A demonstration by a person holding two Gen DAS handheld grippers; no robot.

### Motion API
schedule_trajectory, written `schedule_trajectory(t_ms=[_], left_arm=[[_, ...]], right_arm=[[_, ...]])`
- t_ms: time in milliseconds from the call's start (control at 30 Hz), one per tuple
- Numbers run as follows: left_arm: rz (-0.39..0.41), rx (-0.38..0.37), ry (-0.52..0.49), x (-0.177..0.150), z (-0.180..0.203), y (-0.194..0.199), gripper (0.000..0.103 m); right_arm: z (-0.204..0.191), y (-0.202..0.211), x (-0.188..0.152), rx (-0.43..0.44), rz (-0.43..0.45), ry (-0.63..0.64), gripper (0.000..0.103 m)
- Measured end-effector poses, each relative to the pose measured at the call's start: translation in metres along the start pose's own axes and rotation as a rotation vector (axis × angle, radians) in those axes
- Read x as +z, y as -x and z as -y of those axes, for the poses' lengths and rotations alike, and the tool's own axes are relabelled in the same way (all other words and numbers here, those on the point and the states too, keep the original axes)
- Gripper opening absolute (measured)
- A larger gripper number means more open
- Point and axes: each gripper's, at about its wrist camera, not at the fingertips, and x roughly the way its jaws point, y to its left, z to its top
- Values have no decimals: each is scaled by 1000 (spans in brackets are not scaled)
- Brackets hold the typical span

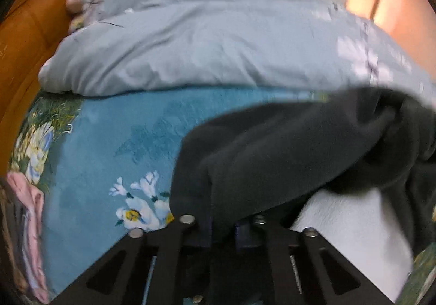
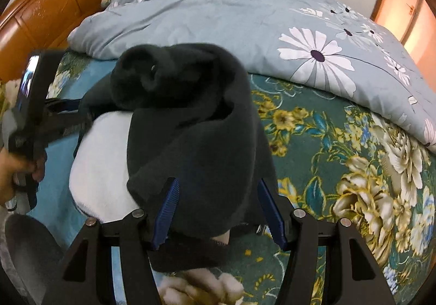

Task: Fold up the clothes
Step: 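Grasp the jacket with the left tool while the right tool keeps holding it, then lift the jacket with both tools and shake it out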

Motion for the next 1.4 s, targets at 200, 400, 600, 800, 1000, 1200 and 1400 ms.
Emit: schedule_trajectory(t_ms=[200, 400, 600, 800, 1000, 1200, 1400], left_arm=[[135, -4, 125, 19, -40, 46, 10], [253, -7, 200, 13, -58, 103, 9], [350, -16, 304, -5, -74, 149, 9], [504, 40, 302, -2, -85, 225, 9], [545, 67, 234, 2, -78, 252, 9], [339, 19, 342, -26, -88, 183, 9], [282, -45, 478, -41, -114, 174, 9]], right_arm=[[-2, 9, 2, 2, 24, 2, 61], [-23, 24, 9, 28, 82, 64, 61], [-55, 25, 12, 40, 124, 164, 61], [-80, 33, 16, 77, 157, 217, 61], [-80, 45, 18, 91, 192, 199, 61], [-71, 52, 14, 109, 192, 171, 61], [-73, 58, 6, 126, 192, 228, 61]])
